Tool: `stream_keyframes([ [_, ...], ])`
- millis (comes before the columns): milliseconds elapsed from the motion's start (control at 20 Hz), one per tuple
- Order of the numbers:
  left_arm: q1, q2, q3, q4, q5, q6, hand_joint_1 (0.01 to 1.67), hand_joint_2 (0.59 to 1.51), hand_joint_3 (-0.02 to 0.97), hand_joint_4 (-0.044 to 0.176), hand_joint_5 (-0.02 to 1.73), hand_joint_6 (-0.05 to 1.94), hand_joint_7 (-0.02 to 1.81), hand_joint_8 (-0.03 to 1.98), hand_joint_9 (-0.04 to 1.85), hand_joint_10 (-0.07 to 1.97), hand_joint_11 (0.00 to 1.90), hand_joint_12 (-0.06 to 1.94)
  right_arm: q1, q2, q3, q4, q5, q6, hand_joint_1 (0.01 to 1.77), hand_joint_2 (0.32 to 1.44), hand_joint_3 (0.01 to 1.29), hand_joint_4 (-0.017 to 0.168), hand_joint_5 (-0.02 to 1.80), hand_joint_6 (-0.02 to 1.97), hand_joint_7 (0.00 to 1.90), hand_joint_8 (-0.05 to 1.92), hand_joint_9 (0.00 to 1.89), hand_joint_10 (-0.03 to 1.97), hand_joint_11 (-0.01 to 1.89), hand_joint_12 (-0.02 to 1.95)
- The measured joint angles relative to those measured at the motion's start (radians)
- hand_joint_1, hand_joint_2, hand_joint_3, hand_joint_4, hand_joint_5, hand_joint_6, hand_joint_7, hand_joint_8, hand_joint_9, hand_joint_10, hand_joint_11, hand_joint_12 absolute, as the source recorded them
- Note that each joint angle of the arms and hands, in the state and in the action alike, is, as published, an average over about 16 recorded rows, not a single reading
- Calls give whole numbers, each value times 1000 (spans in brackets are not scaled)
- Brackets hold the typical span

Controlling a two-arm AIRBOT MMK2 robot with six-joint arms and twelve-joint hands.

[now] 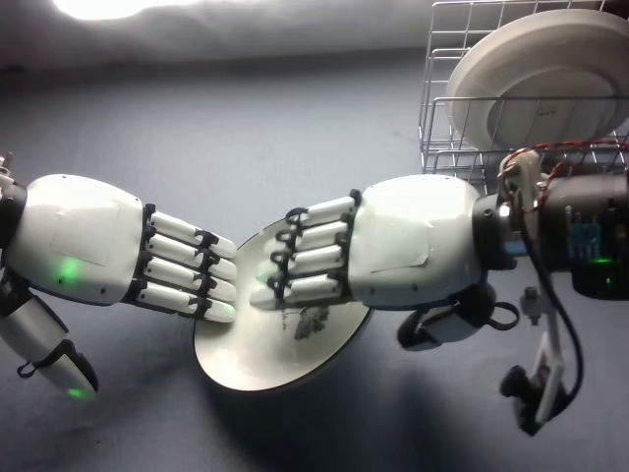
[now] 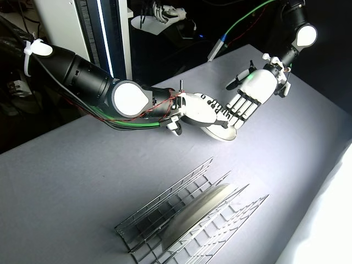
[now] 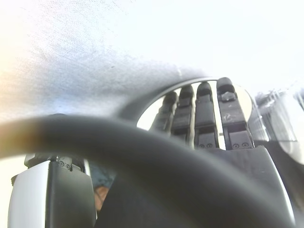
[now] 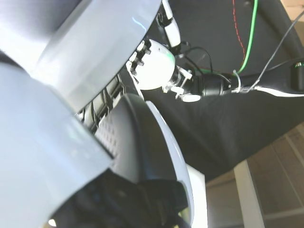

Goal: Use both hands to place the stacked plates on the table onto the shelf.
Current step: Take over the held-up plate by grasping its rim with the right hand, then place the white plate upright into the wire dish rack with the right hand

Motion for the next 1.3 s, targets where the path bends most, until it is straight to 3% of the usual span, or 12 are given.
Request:
stream_keyframes([
  [300,-2,-1,1,1,-1,0,23,1118,6,-12,-11,-33,0,-4,-11,-15,17,-16,1,-11,4,18,12,0,1301,967,13,-4,597,195,652,175,682,347,483,1145],
  [600,-32,9,-3,20,-8,-21,22,1119,5,-8,-8,-24,2,-1,-7,-10,18,-11,10,1,-9,28,29,0,1367,954,13,-6,905,344,990,315,1025,625,792,1385],
  [950,-111,59,-22,45,-8,-85,22,1122,5,-4,0,-3,10,7,7,0,19,-4,45,34,-41,45,34,0,1388,942,13,-2,980,464,1069,419,1065,783,852,1427],
  [1300,-185,160,-58,63,6,-150,21,1122,6,0,11,14,16,14,16,9,18,1,96,85,-90,136,35,0,1420,944,12,-1,1032,577,1129,507,1057,816,825,1439],
])
